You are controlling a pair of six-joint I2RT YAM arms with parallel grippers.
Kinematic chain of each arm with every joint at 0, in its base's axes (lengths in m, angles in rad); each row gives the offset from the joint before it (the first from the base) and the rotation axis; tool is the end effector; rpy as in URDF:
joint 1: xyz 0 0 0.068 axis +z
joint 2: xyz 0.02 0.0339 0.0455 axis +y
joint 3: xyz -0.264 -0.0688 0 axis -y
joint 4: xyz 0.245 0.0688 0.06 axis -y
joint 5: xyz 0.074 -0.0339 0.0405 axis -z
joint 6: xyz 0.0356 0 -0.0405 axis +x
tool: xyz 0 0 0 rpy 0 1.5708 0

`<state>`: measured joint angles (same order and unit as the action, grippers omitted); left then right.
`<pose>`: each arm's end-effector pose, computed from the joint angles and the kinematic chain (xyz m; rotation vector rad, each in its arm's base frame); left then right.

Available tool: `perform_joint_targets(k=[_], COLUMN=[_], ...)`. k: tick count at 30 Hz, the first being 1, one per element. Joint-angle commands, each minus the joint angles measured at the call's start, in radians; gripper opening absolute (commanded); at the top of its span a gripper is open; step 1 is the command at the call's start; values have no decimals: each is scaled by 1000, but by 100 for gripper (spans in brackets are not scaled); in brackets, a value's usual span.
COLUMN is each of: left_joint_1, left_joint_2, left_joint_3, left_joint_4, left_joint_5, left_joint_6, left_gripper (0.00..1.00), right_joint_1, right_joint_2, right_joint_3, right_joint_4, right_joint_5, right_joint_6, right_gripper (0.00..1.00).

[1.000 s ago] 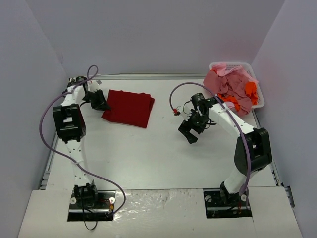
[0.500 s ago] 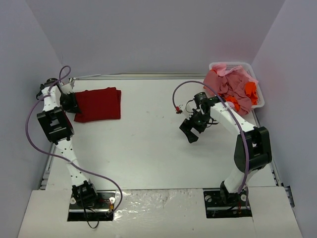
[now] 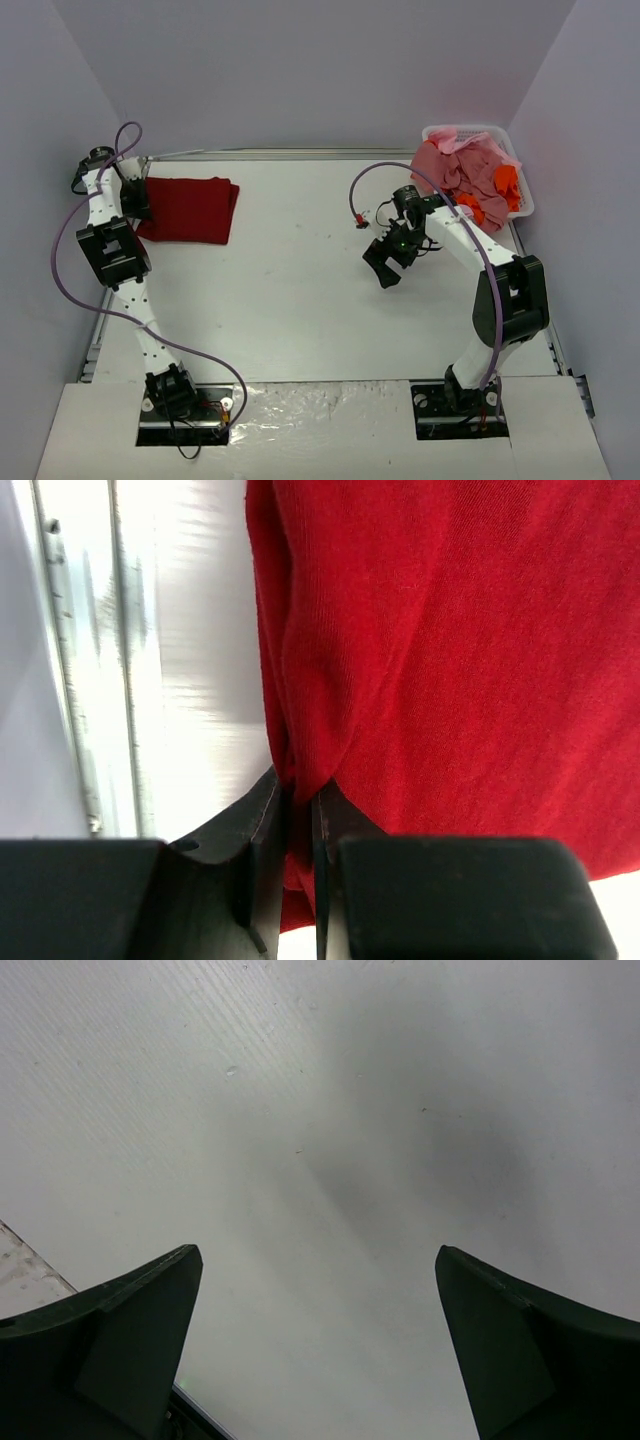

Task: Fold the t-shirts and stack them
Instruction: Put the neatly folded tshirt into the corner of the board with the left arm

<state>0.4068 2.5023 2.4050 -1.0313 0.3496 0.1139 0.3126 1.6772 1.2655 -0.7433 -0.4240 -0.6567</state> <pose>0.4893 0.1975 0.2098 -0.2787 2.5999 -0.2947 0.3186 0.1184 0.2356 -1.3290 2.2681 0.4620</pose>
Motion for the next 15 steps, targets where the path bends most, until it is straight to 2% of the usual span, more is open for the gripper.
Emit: perform_joint_targets(k=[1,3,4,5,6,7,9,11,15], left_joint_1=[4,3,3,3,4,4,4,3,0], left_joint_2=[-13,-11,-11,-11,-13,-25,-48,-80,-121], left_joint_3=[45,39,34,25,20,14,-12,-17,29], left_joint_4=[11,13,14,17,17,17,37,48,13], left_joint_5=[-50,-57,-57,-55,-41,-37,-29,-28,-72], left_joint_6=[29,32,33,35,36,38,38,38,44], left_gripper=[2,3,9,30,36,38,54,62,68], right_joint_1=[-9,-10,-12,-15,-15,-15,-17,-17,-17], right_joint_2=[-8,-7,-7,-5,-7,-8,-5,1,9], right_joint_3=[-5,-5,-5,-5,-3,-3,-5,-5,-9], right_joint_4=[-24,-24,-24,-25,-25,-24,-24,-25,-24], right_joint_5=[-15,-13,-13,-12,-12,-12,-10,-7,-1], right_joint_6=[-9,-6,-6,-4,-3,-1,3,5,5], right_gripper=[100,100,100,100,100,100,100,100,100])
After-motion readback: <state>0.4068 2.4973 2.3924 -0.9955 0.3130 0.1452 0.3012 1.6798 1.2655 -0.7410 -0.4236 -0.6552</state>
